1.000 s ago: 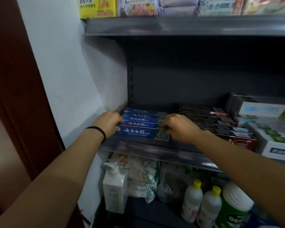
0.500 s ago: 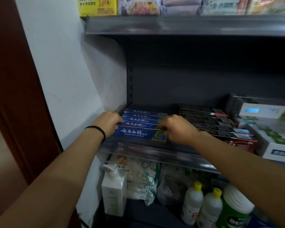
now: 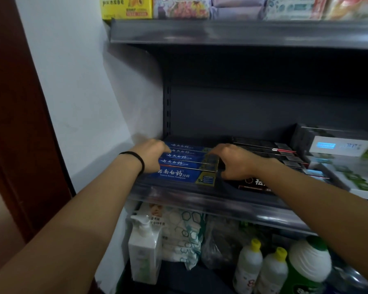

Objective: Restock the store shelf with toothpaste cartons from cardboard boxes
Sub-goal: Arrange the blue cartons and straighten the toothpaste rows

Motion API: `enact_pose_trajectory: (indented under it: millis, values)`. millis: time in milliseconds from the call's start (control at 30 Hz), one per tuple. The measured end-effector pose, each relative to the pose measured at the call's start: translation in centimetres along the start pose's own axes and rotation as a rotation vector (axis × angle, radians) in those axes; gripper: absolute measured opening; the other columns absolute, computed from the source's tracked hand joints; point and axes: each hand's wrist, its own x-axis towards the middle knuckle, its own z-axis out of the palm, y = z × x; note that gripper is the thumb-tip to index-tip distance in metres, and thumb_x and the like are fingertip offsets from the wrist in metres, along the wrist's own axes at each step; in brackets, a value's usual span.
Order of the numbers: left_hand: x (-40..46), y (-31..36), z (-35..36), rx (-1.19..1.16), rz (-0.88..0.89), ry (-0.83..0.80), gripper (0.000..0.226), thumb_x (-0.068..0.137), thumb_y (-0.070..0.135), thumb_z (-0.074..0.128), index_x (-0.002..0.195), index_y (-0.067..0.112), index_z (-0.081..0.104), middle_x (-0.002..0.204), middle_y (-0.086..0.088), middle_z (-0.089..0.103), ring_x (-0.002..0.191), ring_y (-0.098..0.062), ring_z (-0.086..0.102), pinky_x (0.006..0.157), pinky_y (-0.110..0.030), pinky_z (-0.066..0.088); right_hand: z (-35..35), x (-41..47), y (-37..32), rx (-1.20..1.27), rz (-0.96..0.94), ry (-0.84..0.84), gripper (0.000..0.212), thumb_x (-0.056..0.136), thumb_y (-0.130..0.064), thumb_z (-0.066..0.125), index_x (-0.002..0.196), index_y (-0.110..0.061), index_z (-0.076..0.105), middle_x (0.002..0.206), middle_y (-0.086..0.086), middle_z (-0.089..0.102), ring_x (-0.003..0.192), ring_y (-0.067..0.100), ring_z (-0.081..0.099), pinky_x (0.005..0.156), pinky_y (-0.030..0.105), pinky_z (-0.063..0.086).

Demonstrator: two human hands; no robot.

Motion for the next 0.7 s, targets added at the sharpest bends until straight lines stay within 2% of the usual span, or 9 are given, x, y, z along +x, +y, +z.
enact_pose_trajectory:
  millis: [100, 167, 233, 333, 567, 700]
  values:
    - [1.0, 0.7, 0.1, -0.004, -0.006, -0.07, 0.064, 0.081, -0.002, 0.058, 0.141, 0.013, 0.042, 0.144, -0.005, 0.042, 0.128, -0.022, 0.044, 0.107, -0.03, 0.038, 0.2, 0.7, 0.8, -0.059, 0.055, -0.05, 0.064, 0.074, -0.014, 0.074, 0.133, -0.013, 0.05, 0.128, 0.009, 0.052, 0.116, 0.024, 0.051, 0.096, 0.036, 0.048]
    - [1.6, 0.8, 0.4, -0.002, -0.015, -0.125, 0.059, 0.081, 0.0, 0.058, 0.138, 0.011, 0.046, 0.141, -0.008, 0.045, 0.125, -0.024, 0.047, 0.105, -0.035, 0.041, 0.5, 1.0, 1.2, -0.071, 0.077, -0.087, 0.079, 0.071, -0.023, 0.081, 0.14, -0.013, 0.043, 0.133, 0.007, 0.048, 0.122, 0.024, 0.046, 0.1, 0.035, 0.044]
    - [2.1, 0.8, 0.9, 0.006, -0.027, -0.174, 0.062, 0.082, 0.004, 0.059, 0.141, 0.014, 0.042, 0.143, -0.007, 0.044, 0.126, -0.024, 0.045, 0.106, -0.036, 0.04, 0.8, 1.3, 1.4, -0.073, 0.073, -0.102, 0.085, 0.07, -0.029, 0.083, 0.142, -0.013, 0.041, 0.137, 0.007, 0.045, 0.125, 0.024, 0.044, 0.104, 0.034, 0.041]
    - [2.6, 0.5, 0.9, 0.002, -0.037, -0.19, 0.071, 0.083, 0.006, 0.058, 0.147, 0.017, 0.031, 0.151, -0.003, 0.034, 0.134, -0.022, 0.037, 0.112, -0.032, 0.033, 1.1, 1.7, 1.5, -0.057, 0.04, -0.07, 0.079, 0.069, -0.031, 0.084, 0.137, -0.014, 0.047, 0.135, 0.006, 0.049, 0.121, 0.022, 0.048, 0.102, 0.032, 0.042]
    - [1.9, 0.1, 0.4, -0.023, -0.034, -0.199, 0.056, 0.084, 0.002, 0.058, 0.138, 0.011, 0.046, 0.14, -0.007, 0.047, 0.125, -0.024, 0.047, 0.106, -0.035, 0.039, 1.7, 2.3, 1.3, -0.051, -0.009, -0.044, 0.067, 0.07, -0.034, 0.083, 0.129, -0.016, 0.054, 0.126, 0.003, 0.049, 0.116, 0.021, 0.049, 0.097, 0.029, 0.043]
    - [1.9, 0.1, 0.3, -0.043, -0.039, -0.207, 0.06, 0.084, 0.003, 0.058, 0.141, 0.012, 0.043, 0.144, -0.006, 0.043, 0.129, -0.022, 0.043, 0.109, -0.033, 0.036, 1.6, 2.2, 1.6, -0.021, -0.01, -0.058, 0.067, 0.071, -0.037, 0.082, 0.129, -0.017, 0.055, 0.128, 0.002, 0.048, 0.117, 0.021, 0.048, 0.1, 0.033, 0.043]
